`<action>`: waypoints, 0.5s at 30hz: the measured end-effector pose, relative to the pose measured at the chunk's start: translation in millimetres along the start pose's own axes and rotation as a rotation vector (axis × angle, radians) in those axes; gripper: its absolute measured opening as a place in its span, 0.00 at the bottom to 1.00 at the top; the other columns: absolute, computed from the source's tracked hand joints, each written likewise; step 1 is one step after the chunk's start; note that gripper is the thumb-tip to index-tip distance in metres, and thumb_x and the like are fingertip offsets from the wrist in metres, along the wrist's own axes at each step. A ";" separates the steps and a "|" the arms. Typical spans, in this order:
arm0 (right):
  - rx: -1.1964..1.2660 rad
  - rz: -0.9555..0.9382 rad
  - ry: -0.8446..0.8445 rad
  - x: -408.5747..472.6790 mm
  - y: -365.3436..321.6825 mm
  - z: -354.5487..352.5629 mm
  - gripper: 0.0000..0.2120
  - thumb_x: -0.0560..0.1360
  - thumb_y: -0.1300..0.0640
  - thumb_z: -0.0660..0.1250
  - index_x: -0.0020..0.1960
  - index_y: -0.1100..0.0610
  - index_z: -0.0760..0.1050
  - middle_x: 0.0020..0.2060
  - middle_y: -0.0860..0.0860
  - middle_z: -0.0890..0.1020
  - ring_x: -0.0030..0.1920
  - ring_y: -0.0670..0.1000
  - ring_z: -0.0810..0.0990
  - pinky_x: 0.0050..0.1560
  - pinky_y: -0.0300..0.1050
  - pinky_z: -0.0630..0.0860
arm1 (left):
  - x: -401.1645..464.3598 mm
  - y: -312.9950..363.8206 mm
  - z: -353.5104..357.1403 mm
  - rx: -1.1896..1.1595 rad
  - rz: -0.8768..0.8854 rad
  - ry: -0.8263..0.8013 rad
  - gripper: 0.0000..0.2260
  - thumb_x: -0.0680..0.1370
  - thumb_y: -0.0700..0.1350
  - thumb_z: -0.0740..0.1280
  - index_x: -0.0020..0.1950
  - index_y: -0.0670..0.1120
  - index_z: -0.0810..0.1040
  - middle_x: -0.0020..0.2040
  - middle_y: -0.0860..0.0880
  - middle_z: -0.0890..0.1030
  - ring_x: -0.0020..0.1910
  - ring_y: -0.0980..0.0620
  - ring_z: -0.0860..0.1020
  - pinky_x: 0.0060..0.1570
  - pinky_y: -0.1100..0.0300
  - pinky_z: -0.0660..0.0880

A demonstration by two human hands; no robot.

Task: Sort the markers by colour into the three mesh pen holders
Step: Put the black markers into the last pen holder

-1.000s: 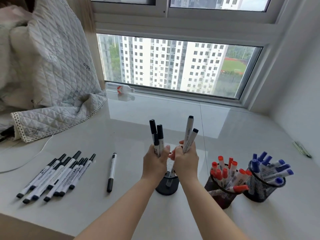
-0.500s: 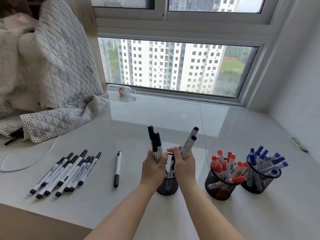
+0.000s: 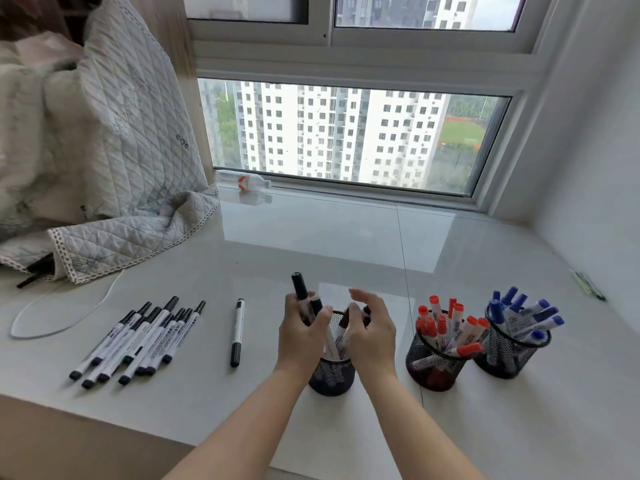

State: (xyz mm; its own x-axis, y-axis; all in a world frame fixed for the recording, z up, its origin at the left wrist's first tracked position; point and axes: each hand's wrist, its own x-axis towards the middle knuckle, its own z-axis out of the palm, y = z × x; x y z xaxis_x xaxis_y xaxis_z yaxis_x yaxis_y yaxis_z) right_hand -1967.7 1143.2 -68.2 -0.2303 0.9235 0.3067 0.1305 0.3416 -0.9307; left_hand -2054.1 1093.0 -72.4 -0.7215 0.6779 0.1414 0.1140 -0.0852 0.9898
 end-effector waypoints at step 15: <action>-0.283 -0.206 0.066 -9.0 -26.8 -1.1 0.10 0.75 0.55 0.62 0.55 0.52 0.75 0.48 0.44 0.75 0.50 0.44 0.69 0.51 0.41 0.67 | -2.1 -1.2 -16.8 0.302 0.262 -0.073 0.08 0.79 0.50 0.60 0.57 0.54 0.74 0.52 0.57 0.72 0.52 0.62 0.73 0.51 0.69 0.69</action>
State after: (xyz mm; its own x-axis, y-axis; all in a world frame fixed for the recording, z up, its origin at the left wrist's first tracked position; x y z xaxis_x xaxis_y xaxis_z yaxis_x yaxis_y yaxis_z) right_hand -1968.1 1125.9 -45.8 -0.2183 0.8365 0.5027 0.3518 0.5479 -0.7590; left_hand -2064.1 1079.4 -73.6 -0.5919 0.7130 0.3760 0.4909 -0.0512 0.8697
